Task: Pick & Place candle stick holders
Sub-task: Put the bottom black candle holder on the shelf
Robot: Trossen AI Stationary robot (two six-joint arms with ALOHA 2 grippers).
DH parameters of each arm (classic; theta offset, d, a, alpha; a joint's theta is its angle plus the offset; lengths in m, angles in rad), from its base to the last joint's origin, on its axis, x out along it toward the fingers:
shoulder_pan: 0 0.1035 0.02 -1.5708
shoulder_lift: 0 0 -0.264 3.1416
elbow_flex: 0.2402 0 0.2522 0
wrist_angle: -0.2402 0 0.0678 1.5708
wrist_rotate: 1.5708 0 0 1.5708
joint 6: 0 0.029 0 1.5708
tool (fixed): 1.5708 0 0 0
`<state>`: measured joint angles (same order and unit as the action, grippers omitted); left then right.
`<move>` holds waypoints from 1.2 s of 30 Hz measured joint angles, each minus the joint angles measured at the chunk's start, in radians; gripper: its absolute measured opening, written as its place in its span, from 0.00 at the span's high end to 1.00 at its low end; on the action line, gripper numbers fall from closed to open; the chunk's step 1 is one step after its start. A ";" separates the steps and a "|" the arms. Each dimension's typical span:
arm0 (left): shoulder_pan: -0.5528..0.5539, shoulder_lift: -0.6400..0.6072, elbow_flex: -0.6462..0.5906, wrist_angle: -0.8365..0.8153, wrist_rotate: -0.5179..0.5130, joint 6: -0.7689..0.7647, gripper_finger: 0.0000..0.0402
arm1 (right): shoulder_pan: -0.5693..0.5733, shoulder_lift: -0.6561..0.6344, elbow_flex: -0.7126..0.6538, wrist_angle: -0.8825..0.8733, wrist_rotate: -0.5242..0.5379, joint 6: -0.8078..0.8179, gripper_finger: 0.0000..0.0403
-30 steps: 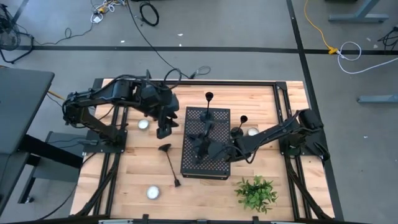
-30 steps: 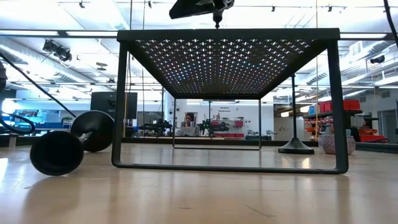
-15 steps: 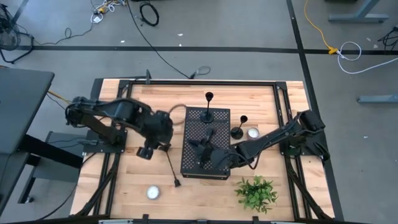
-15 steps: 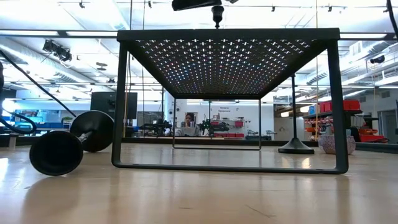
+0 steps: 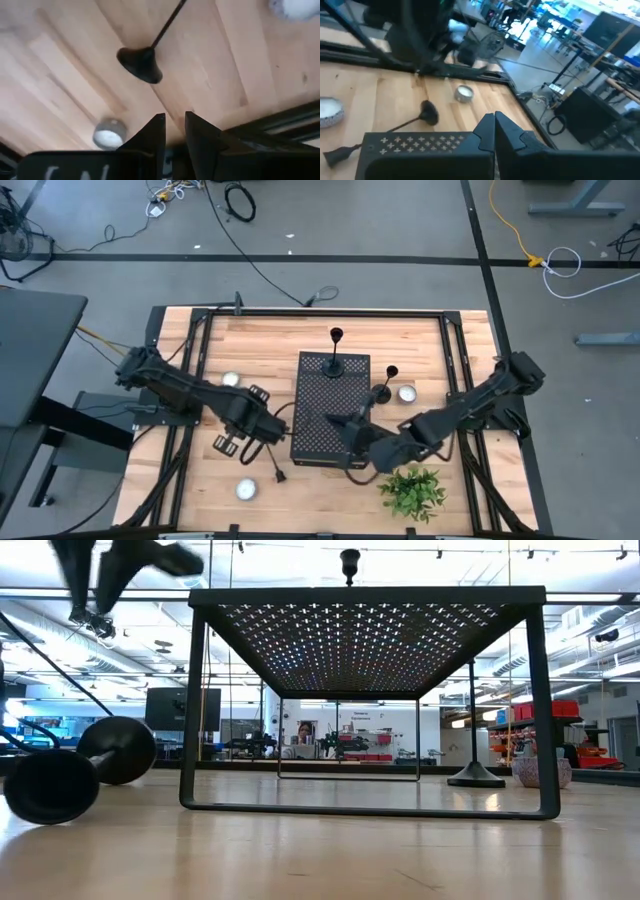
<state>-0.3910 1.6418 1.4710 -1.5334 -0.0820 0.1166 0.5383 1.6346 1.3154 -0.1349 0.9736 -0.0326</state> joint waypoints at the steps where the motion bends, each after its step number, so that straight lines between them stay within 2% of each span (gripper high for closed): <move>1: -0.006 -0.002 -0.033 0.033 -0.001 0.001 0.82 | 0.011 -0.013 0.000 -0.017 0.015 0.011 1.00; 8: -0.035 0.000 -0.214 0.269 -0.019 0.009 0.82 | 0.065 -0.083 0.000 -0.146 0.040 0.089 1.00; 15: -0.060 -0.001 -0.320 0.431 -0.005 0.019 0.82 | 0.078 -0.117 -0.001 -0.278 0.040 0.186 1.00; 22: -0.095 -0.001 -0.381 0.504 0.093 0.085 0.82 | 0.072 -0.123 -0.001 -0.406 0.039 0.296 1.00; 31: -0.126 -0.001 -0.387 0.523 0.235 0.097 0.82 | 0.070 -0.123 -0.001 -0.447 0.091 0.339 1.00; 36: -0.137 -0.001 -0.387 0.524 0.244 0.097 0.82 | 0.070 -0.122 -0.001 -0.452 0.087 0.339 1.00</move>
<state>-0.5283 1.6409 1.0843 -1.0097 0.1623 0.2137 0.6086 1.5122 1.3144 -0.5864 1.0603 0.3061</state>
